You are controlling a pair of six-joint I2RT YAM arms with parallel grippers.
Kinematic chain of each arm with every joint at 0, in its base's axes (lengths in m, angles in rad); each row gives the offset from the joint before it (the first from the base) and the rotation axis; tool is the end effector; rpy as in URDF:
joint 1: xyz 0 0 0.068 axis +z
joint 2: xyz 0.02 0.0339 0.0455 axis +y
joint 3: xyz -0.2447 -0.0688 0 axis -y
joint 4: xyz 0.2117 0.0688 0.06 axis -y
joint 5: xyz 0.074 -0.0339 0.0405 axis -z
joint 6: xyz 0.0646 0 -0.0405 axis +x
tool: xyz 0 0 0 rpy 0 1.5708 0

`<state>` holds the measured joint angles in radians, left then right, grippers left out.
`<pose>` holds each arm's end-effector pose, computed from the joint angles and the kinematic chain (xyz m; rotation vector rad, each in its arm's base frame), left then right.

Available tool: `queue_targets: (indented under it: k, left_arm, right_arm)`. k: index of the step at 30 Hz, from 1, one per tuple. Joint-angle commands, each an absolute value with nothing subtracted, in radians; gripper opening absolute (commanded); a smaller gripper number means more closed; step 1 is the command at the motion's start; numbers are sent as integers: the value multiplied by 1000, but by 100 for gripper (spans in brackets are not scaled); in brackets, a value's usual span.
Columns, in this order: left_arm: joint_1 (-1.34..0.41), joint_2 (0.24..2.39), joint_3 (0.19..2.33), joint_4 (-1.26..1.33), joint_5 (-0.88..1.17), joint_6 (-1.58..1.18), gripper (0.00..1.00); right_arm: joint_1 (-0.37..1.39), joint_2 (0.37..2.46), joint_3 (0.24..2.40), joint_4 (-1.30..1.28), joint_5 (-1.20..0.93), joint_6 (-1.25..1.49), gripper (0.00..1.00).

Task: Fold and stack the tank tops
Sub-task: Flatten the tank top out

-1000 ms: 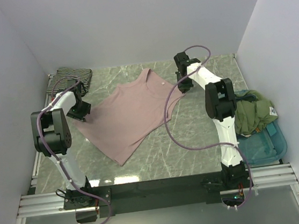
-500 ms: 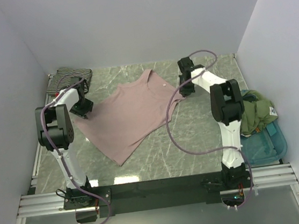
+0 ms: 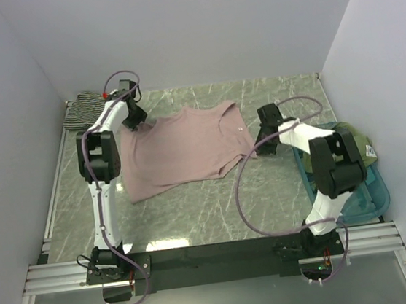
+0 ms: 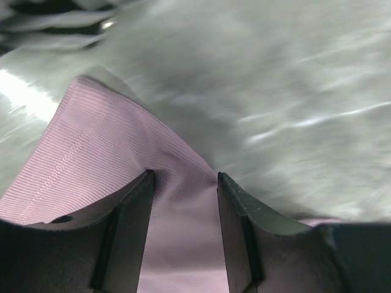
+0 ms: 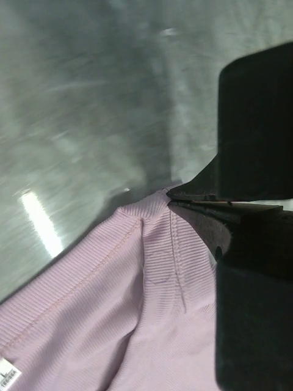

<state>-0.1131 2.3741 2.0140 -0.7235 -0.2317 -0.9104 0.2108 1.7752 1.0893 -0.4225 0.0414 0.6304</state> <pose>0.4781 -0.0394 0.1440 -1.0810 2.3724 -0.0528 0.3265 0.0671 0.1415 0.5742 2.6335 0.2081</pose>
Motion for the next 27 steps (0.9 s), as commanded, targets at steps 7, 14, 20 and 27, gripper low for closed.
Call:
queue_targets:
  k: [7, 14, 20, 27]
  left_arm:
    - [-124, 2519, 2246, -614, -92, -789, 54]
    - [-123, 2507, 2287, -514, -25, -733, 61]
    - [-101, 2367, 2237, -410, 8, -709, 74]
    - [-80, 2186, 2099, -426, 3, -736, 74]
  right_arm:
    - [204, 1502, 833, -290, 80, 790, 0]
    - [193, 1499, 847, -328, 150, 759, 0]
    - [138, 1522, 857, -328, 140, 724, 0]
    - [127, 1546, 856, -313, 121, 719, 0]
